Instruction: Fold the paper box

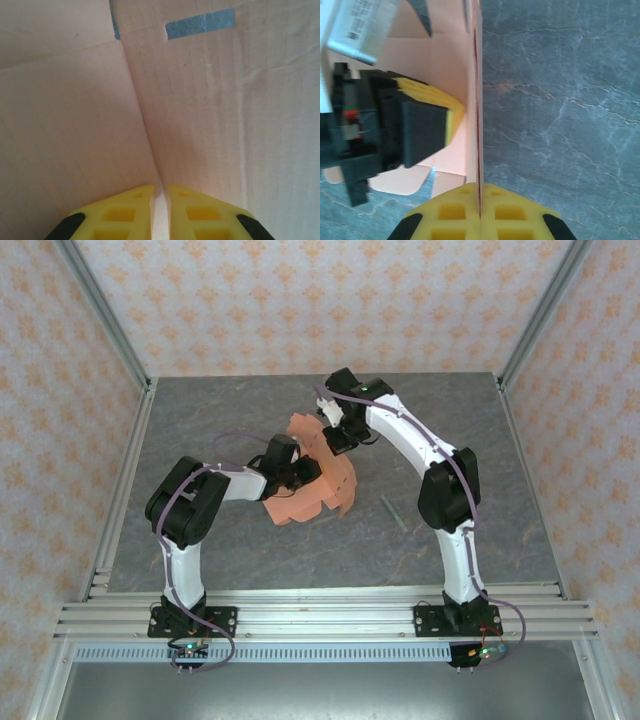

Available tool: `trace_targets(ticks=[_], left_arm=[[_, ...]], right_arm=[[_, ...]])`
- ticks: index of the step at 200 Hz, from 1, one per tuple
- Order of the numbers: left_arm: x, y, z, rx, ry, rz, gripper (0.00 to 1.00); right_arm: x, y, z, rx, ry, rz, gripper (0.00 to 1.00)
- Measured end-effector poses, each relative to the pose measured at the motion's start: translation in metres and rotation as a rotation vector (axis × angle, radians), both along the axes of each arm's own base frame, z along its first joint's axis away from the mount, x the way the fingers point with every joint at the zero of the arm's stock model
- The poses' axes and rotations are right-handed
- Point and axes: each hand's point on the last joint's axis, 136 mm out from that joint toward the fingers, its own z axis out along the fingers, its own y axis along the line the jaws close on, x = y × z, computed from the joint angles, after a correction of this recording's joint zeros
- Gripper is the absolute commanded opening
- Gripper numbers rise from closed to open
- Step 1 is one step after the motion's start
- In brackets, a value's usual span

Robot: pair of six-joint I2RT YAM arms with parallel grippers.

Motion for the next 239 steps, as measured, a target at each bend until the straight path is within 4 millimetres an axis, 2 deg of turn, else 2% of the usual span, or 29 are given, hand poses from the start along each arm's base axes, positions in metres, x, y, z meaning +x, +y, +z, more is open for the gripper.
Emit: trace_targets(ticks=[32, 78, 123, 141, 173, 202, 239], left_arm=[[0.005, -0.002, 0.0, -0.022, -0.012, 0.011, 0.16], [0.003, -0.001, -0.004, -0.029, 0.0, 0.023, 0.21], [0.001, 0.002, 0.0, -0.024, -0.011, 0.024, 0.34], [-0.004, 0.007, 0.006, -0.02, -0.017, 0.027, 0.4], [-0.013, 0.017, 0.02, -0.005, -0.028, 0.027, 0.45], [-0.017, 0.028, 0.026, 0.014, -0.035, 0.04, 0.45], [-0.02, 0.039, 0.017, 0.044, -0.012, 0.05, 0.3]], right_arm=[[-0.004, 0.011, 0.003, 0.007, 0.011, -0.012, 0.02], [0.004, 0.019, -0.003, -0.01, 0.01, -0.063, 0.0], [0.011, 0.01, -0.005, -0.104, -0.03, -0.102, 0.0], [0.014, 0.005, -0.007, -0.135, -0.043, -0.109, 0.0], [0.019, 0.004, -0.006, -0.155, -0.071, -0.104, 0.0], [0.023, 0.002, 0.0, -0.17, -0.099, -0.091, 0.0], [0.023, 0.0, 0.001, -0.184, -0.106, -0.069, 0.0]])
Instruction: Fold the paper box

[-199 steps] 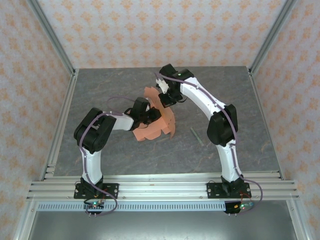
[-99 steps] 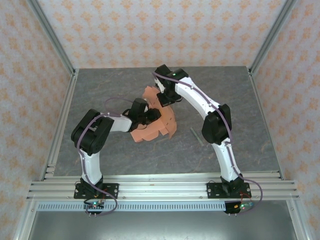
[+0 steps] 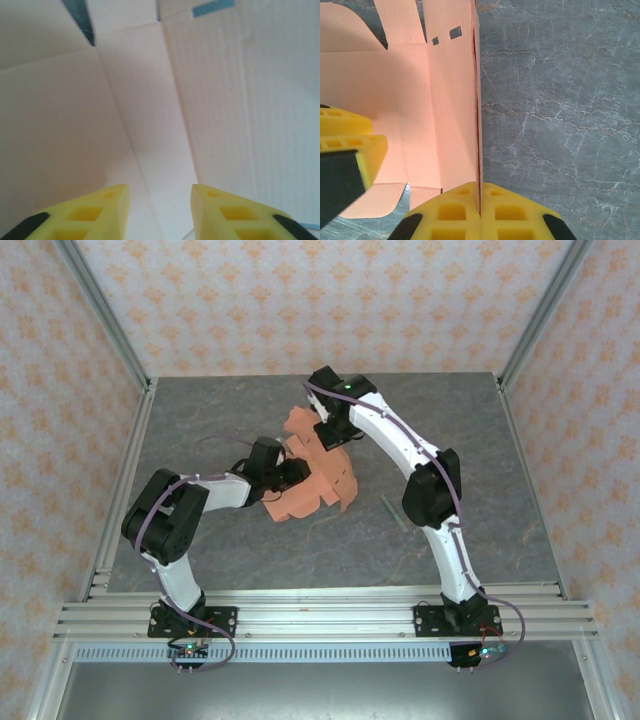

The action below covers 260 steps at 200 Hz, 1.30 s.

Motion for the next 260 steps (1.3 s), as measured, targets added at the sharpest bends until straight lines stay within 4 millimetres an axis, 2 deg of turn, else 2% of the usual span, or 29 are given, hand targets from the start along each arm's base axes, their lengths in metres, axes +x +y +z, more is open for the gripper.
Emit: trace_targets(ticks=[43, 79, 108, 166, 195, 212, 233, 260], left_arm=[[-0.006, -0.005, -0.024, 0.018, 0.05, -0.019, 0.19], [-0.006, -0.019, -0.025, -0.006, 0.036, -0.036, 0.14], [-0.006, -0.028, -0.026, -0.03, 0.027, -0.041, 0.12], [-0.011, -0.047, -0.024, -0.063, 0.021, -0.059, 0.11], [-0.014, -0.051, -0.024, -0.072, 0.019, -0.063, 0.11], [-0.015, -0.051, -0.024, -0.075, 0.015, -0.065, 0.13], [-0.017, -0.051, -0.021, -0.079, 0.007, -0.068, 0.2], [-0.023, -0.046, -0.01, -0.058, -0.005, -0.08, 0.36]], right_arm=[[0.001, -0.001, -0.002, -0.02, 0.009, 0.011, 0.0], [-0.005, 0.0, -0.003, -0.034, 0.022, 0.02, 0.0], [-0.012, 0.009, -0.003, -0.043, 0.016, 0.044, 0.0], [-0.028, 0.023, -0.014, -0.079, 0.024, 0.089, 0.0], [-0.033, 0.024, -0.015, -0.093, 0.01, 0.104, 0.0], [-0.031, 0.021, -0.013, -0.102, -0.004, 0.118, 0.0], [-0.026, 0.013, -0.01, -0.11, -0.021, 0.147, 0.0], [-0.02, 0.001, -0.005, -0.117, -0.036, 0.204, 0.0]])
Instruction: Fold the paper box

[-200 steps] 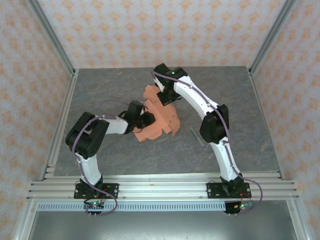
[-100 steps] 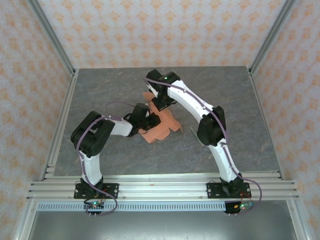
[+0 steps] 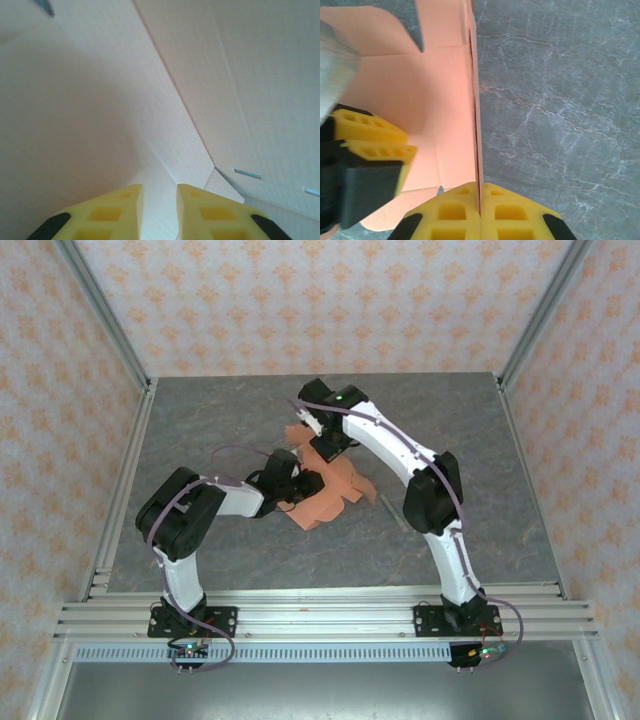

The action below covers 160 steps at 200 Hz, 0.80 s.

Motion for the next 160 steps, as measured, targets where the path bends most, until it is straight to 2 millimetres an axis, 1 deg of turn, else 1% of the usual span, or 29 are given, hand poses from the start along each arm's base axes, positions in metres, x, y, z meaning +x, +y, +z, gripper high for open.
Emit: trace_targets(ticks=[7, 20, 47, 62, 76, 94, 108, 117, 130, 149, 160], left_arm=[[-0.001, 0.001, 0.006, 0.01, -0.013, -0.006, 0.4], [-0.002, 0.005, 0.02, 0.031, -0.046, -0.018, 0.44], [-0.003, 0.018, 0.057, 0.096, -0.153, -0.04, 0.48], [-0.001, 0.032, 0.077, 0.129, -0.223, -0.044, 0.5], [0.003, 0.052, 0.087, 0.169, -0.276, -0.034, 0.52], [0.01, 0.077, 0.087, 0.228, -0.308, -0.019, 0.55], [0.014, 0.09, 0.082, 0.273, -0.318, -0.025, 0.56], [0.014, 0.093, 0.077, 0.302, -0.323, -0.045, 0.57], [0.013, 0.092, 0.069, 0.329, -0.323, -0.08, 0.58], [0.01, 0.09, 0.055, 0.363, -0.311, -0.129, 0.59], [0.009, 0.091, 0.049, 0.386, -0.304, -0.151, 0.62]], right_arm=[[0.002, -0.004, 0.001, -0.001, 0.0, 0.019, 0.0], [0.005, -0.008, 0.002, 0.005, 0.003, 0.056, 0.0], [0.008, -0.013, 0.003, 0.022, 0.021, 0.147, 0.0], [0.008, -0.013, 0.005, 0.038, 0.033, 0.2, 0.0], [0.008, -0.012, 0.01, 0.062, 0.038, 0.238, 0.0], [0.01, -0.01, 0.023, 0.1, 0.031, 0.281, 0.0], [0.012, -0.011, 0.033, 0.121, 0.022, 0.304, 0.0], [0.013, -0.011, 0.036, 0.133, 0.021, 0.317, 0.0], [0.014, -0.013, 0.038, 0.149, 0.028, 0.327, 0.0], [0.012, -0.017, 0.036, 0.171, 0.059, 0.339, 0.0], [0.011, -0.019, 0.034, 0.181, 0.075, 0.344, 0.0]])
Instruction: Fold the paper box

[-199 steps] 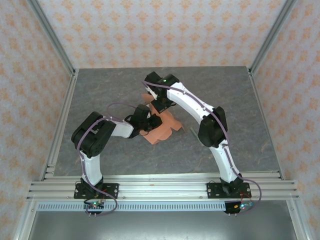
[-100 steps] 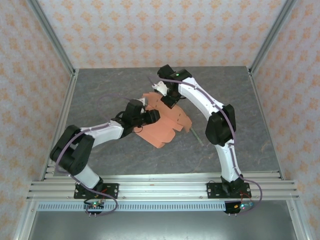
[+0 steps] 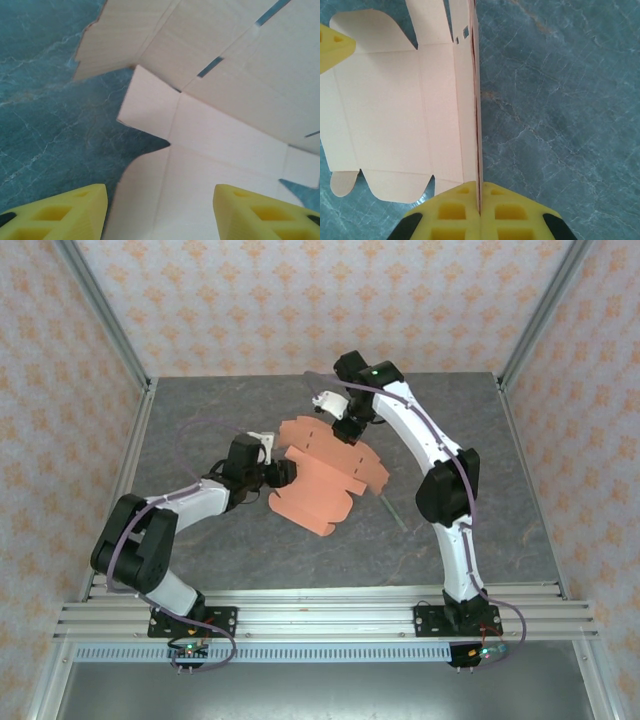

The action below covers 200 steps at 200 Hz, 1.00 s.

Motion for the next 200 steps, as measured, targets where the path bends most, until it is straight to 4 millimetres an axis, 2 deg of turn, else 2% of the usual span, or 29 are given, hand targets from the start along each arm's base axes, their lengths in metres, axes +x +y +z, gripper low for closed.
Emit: trace_targets(ticks=[23, 61, 118, 172, 200], left_arm=[[0.002, 0.001, -0.003, 0.045, -0.007, -0.033, 0.64], [0.017, -0.006, 0.002, 0.069, -0.039, -0.075, 0.64], [0.029, -0.013, -0.013, 0.075, -0.008, -0.099, 0.61], [0.031, -0.021, -0.008, 0.038, -0.018, -0.13, 0.38], [0.033, -0.029, 0.0, -0.003, -0.048, -0.162, 0.3]], right_arm=[[-0.003, -0.002, 0.0, 0.018, 0.025, 0.013, 0.0], [-0.008, 0.0, 0.0, 0.036, 0.044, 0.034, 0.0], [-0.009, 0.001, 0.001, 0.04, 0.051, 0.036, 0.0], [-0.009, 0.001, 0.001, 0.04, 0.053, 0.034, 0.0], [-0.009, 0.001, 0.002, 0.042, 0.052, 0.027, 0.0]])
